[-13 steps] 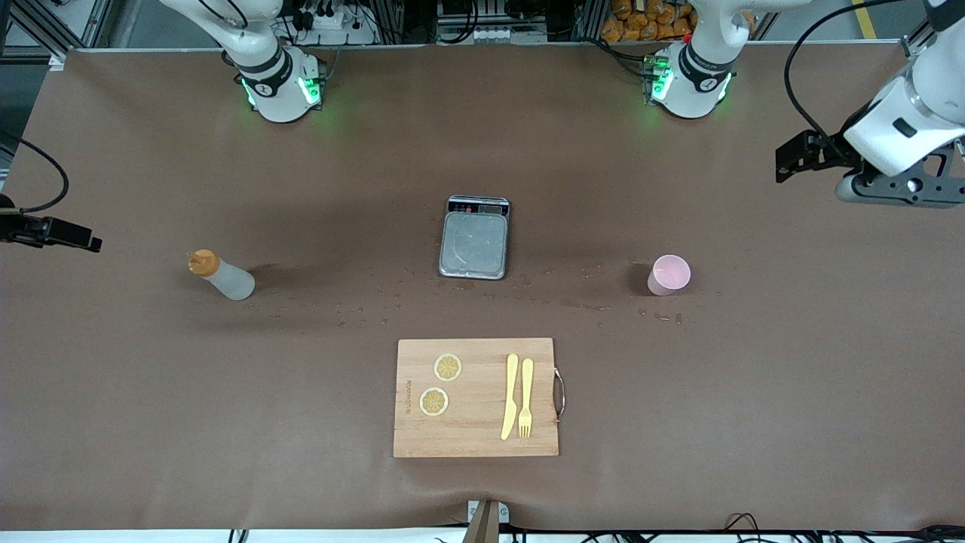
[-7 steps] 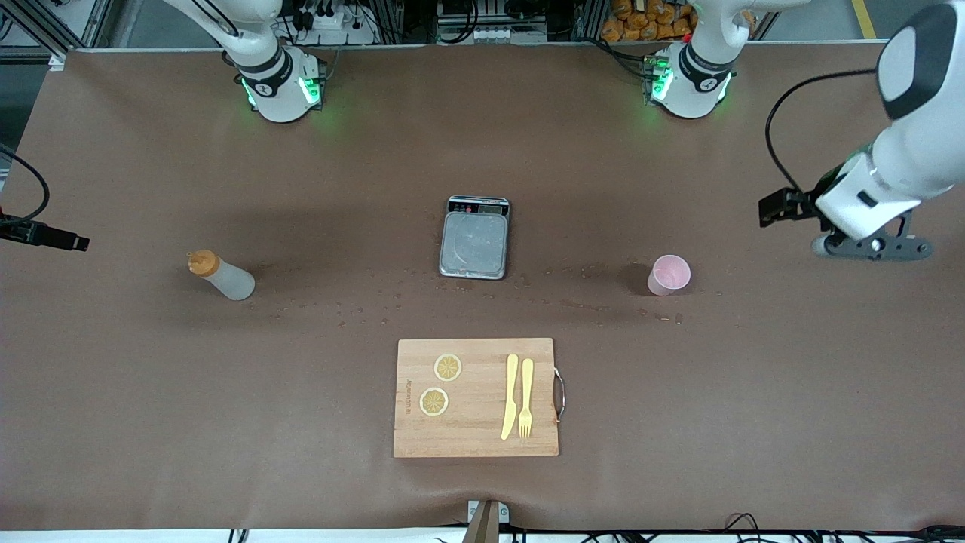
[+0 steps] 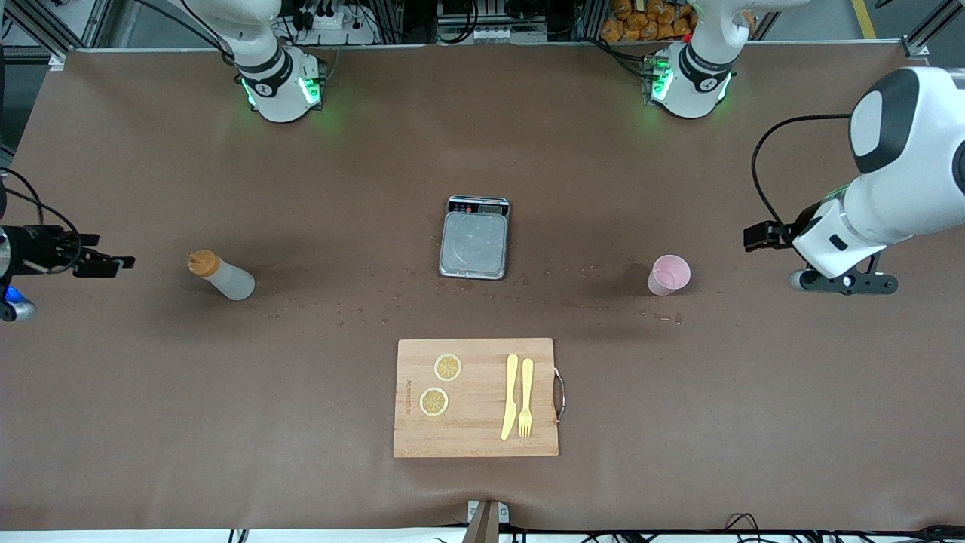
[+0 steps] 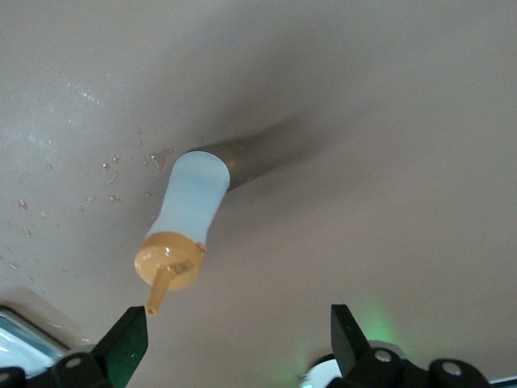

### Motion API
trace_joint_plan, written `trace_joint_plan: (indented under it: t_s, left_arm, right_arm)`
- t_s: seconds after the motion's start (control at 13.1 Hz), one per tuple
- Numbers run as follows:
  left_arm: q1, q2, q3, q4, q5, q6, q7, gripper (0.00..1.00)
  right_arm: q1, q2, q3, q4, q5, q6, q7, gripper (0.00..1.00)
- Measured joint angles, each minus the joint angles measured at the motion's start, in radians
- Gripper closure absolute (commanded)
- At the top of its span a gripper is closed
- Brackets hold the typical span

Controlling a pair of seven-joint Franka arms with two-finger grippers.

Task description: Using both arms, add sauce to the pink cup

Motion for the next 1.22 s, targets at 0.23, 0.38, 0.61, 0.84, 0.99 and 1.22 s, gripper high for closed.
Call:
trace_joint_plan:
  t_s: [0.23,0.38,0.61,0.84,0.99,1.22]
  left_arm:
    - [-0.002,0.049,-0.006,0.000,0.000,0.031,0.000,0.00]
    - [-0.002,0.068,-0.007,0.000,0.000,0.044,0.000,0.00]
    - [-0.007,0.101,-0.011,0.000,0.000,0.073,0.000,0.00]
    - [-0.007,0.111,-0.012,0.000,0.000,0.077,0.000,0.00]
    - [-0.007,0.111,-0.013,0.001,0.000,0.078,0.000,0.00]
    - [-0.007,0.111,-0.013,0.002,0.000,0.081,0.000,0.00]
  right_arm:
    - [-0.016,0.056,-0.001,0.000,0.111,-0.011,0.167,0.00]
    - [-0.050,0.105,-0.001,-0.001,0.230,-0.012,0.281,0.00]
    - [-0.118,0.186,-0.001,0.000,0.371,-0.034,0.365,0.00]
    - [-0.167,0.265,-0.001,-0.001,0.446,-0.048,0.380,0.00]
    - [-0.176,0.306,-0.001,-0.001,0.464,-0.059,0.382,0.00]
    - [-0.179,0.359,-0.001,-0.001,0.518,-0.070,0.385,0.00]
